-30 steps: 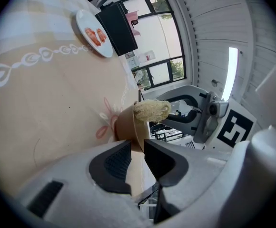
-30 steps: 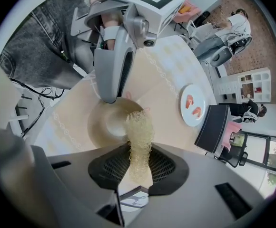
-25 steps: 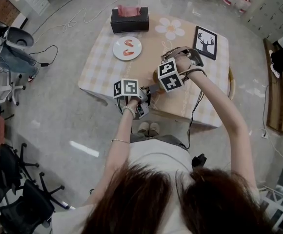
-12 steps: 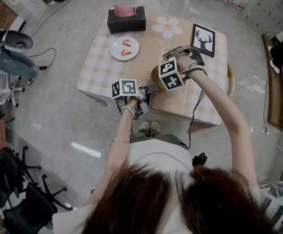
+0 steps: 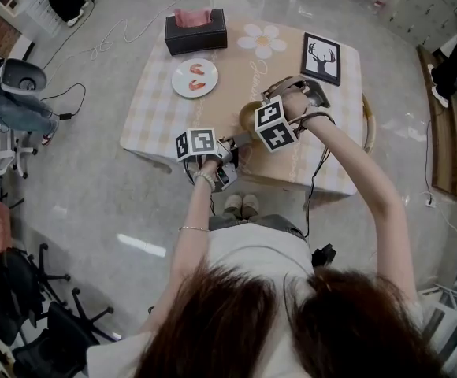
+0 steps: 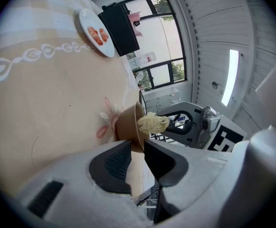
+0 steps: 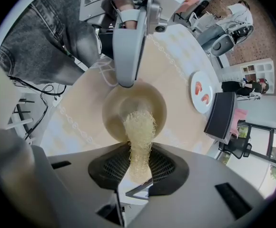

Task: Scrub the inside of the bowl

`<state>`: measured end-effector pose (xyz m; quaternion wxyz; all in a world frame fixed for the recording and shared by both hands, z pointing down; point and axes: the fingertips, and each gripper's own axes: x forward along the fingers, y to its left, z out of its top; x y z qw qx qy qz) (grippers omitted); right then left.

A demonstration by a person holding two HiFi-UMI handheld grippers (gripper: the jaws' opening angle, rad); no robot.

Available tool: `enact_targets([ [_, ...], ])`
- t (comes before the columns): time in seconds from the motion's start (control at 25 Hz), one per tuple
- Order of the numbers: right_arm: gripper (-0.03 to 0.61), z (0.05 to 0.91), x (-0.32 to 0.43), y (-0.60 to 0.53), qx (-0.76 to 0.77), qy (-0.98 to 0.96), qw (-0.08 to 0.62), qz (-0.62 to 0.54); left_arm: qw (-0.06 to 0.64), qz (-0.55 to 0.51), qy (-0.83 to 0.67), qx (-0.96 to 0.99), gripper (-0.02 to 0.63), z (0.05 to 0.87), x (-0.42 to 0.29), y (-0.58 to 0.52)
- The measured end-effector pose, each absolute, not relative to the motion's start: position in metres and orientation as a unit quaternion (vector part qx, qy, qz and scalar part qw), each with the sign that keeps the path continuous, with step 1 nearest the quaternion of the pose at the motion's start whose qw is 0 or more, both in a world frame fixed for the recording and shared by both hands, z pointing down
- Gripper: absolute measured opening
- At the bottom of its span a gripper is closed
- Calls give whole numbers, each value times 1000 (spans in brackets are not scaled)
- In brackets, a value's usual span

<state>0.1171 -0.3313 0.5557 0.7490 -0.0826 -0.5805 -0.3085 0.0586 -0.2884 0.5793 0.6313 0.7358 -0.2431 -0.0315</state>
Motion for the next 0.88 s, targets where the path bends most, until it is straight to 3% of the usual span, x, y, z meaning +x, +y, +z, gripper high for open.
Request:
enact_targets([
  [0.88,95,559,115,-297,-119,-566,755,-310,635,-33,-238,734,86,581,59,-291],
])
